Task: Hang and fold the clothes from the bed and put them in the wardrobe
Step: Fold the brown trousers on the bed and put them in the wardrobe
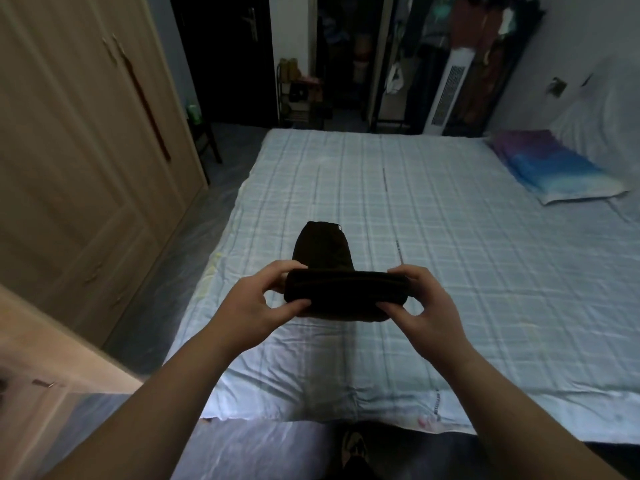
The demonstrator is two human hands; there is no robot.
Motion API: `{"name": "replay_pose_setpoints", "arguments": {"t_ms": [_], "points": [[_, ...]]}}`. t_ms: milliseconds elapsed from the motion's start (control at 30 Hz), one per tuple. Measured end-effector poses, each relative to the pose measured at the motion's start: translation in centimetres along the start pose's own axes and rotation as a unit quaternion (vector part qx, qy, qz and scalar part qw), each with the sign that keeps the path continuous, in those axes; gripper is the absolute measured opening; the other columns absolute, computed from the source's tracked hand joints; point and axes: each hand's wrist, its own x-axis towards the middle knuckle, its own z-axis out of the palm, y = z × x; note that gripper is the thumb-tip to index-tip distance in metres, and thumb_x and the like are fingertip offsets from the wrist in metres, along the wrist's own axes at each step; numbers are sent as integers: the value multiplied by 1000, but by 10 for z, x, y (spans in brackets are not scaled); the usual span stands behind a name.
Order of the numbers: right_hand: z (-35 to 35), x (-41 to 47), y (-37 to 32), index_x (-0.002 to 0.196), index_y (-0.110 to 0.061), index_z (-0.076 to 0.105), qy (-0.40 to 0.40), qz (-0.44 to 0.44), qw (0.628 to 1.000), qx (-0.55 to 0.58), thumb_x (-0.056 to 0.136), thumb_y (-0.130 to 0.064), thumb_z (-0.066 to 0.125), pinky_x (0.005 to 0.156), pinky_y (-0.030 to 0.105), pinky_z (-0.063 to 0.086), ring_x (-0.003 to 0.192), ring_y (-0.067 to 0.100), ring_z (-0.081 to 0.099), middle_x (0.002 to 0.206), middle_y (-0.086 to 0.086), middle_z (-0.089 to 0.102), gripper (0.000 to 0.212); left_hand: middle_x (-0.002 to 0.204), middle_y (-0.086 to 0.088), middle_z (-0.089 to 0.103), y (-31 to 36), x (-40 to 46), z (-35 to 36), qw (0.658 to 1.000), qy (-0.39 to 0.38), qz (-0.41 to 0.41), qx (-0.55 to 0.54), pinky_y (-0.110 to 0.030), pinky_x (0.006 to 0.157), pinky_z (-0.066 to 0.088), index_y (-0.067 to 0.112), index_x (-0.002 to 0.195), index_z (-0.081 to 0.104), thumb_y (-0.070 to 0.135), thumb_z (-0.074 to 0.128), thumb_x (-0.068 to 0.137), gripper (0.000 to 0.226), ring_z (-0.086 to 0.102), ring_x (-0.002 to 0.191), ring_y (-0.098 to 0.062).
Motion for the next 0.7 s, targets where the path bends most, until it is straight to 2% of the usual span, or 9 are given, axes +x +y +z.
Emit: {"name": "replay_pose_setpoints", "arguments": {"t_ms": [167,333,500,600,700], "points": [[14,33,15,109,-44,58,-10,39,999,10,81,-8,81,90,9,46,106,-2,63,108,-29,65,51,107,19,68,-19,33,2,999,15,-30,-17,-18,95,49,34,111,65,16,82,80,40,65,106,-6],[27,90,49,113,-42,57,-30,84,995,47,88,-9,74,93,14,49,108,0,64,109,-26,65,45,109,25,69,-49,91,11,994,38,-92,-50,-17,93,49,47,116,63,16,81,81,51,66,105,-1],[43,171,102,118,-47,53,-66,130,987,66,93,-8,67,93,16,50,111,-3,62,113,-32,61,49,110,15,71,-97,166,28,981,62,-160,-95,-27,95,52,39,125,63,16,80,83,51,67,106,-5],[56,229,143,125,-38,54,-74,170,978,93,94,-8,66,88,18,53,107,-2,64,114,-18,66,45,108,11,72,-133,220,37,971,78,-198,-105,-29,95,54,33,125,65,15,78,85,47,68,104,-5],[75,280,189,124,-32,57,-57,226,966,112,94,-17,68,84,21,55,102,3,68,111,-10,70,35,104,8,72,-170,274,47,962,90,-234,-107,-21,88,55,33,119,65,14,77,86,40,69,96,-1]]}}
